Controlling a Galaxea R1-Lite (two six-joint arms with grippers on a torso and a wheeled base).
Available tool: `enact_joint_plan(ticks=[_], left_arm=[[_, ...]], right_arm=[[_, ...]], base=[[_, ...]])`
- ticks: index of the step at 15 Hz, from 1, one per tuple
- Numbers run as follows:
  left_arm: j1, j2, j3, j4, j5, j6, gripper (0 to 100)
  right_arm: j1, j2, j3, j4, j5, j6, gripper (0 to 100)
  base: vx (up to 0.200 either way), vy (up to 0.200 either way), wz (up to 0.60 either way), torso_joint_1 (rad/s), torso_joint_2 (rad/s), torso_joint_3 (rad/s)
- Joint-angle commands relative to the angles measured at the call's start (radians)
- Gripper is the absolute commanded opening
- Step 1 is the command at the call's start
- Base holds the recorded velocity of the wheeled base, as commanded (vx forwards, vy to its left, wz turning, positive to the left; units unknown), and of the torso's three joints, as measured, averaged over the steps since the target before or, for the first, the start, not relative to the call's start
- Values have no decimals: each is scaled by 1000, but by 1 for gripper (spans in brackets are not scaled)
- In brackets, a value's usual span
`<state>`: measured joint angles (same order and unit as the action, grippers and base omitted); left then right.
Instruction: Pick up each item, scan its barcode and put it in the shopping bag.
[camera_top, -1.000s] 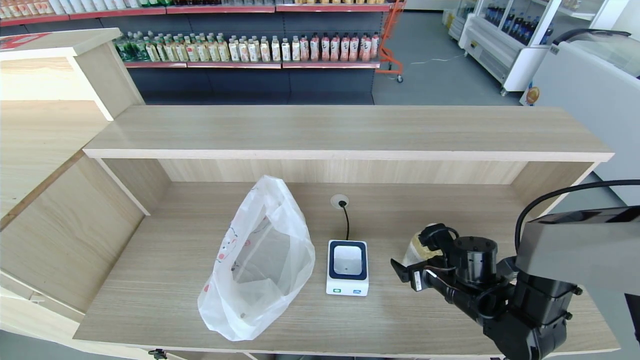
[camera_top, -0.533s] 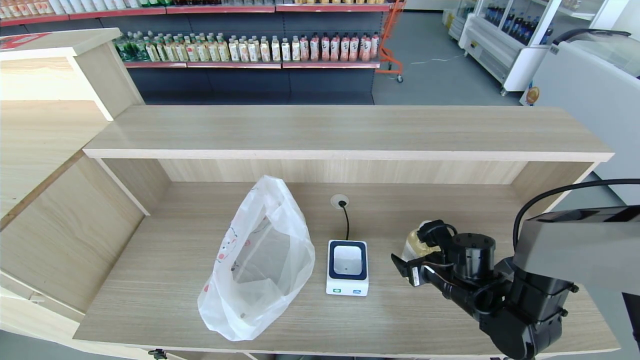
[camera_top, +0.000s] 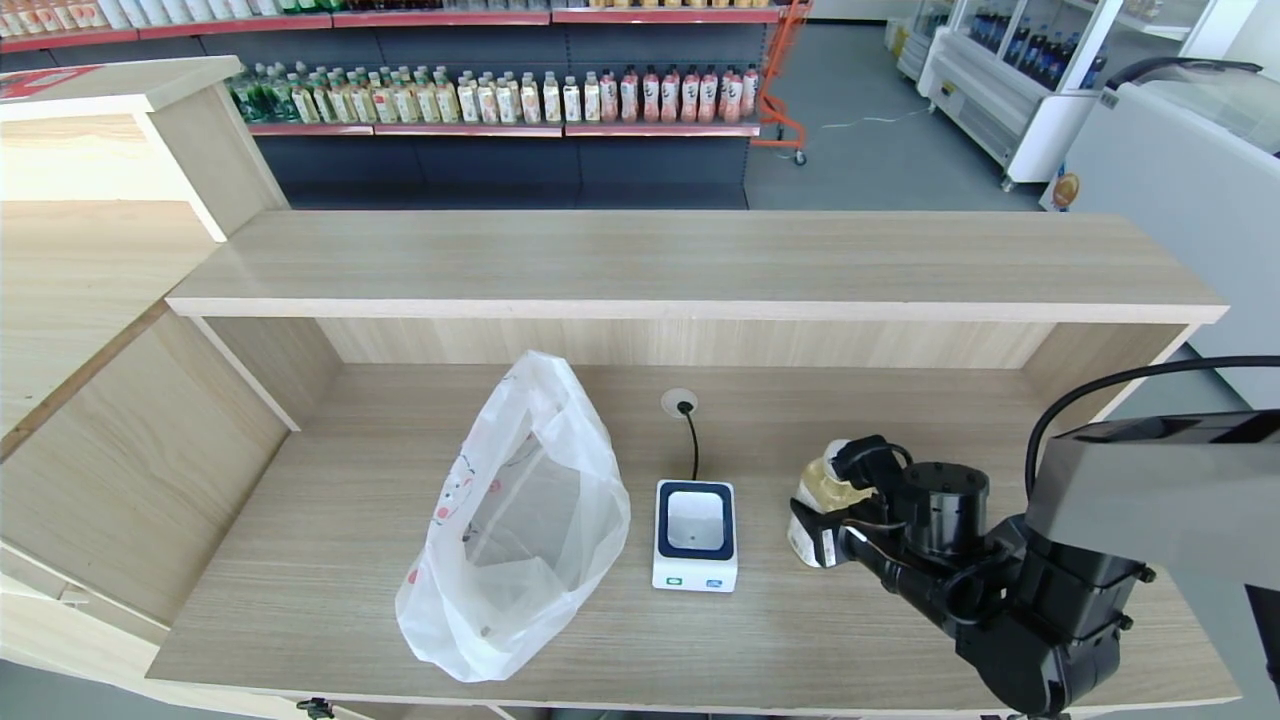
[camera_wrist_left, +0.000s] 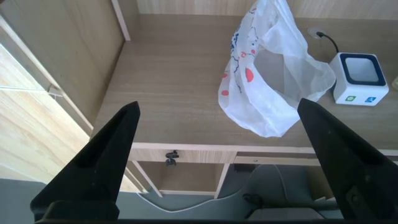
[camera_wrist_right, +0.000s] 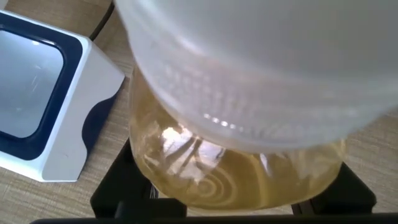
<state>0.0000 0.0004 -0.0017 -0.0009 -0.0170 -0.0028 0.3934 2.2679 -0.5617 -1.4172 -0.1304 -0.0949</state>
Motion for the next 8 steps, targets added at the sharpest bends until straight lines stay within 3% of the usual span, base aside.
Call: enact_joint_plan(ticks=[1, 5, 8], left_arm=[[0, 0, 0, -1, -1, 0, 100], [0, 0, 0, -1, 0, 0, 100], [0, 0, 0, -1, -1, 0, 100]], right_arm=[[1, -2, 3, 0, -1, 0, 0], [-25, -172, 32, 60, 49, 109, 0], [-117, -482, 31, 449, 342, 185, 0]], base=[[0, 0, 0, 0, 0, 0], [0, 0, 0, 0, 0, 0], [0, 0, 0, 0, 0, 0]])
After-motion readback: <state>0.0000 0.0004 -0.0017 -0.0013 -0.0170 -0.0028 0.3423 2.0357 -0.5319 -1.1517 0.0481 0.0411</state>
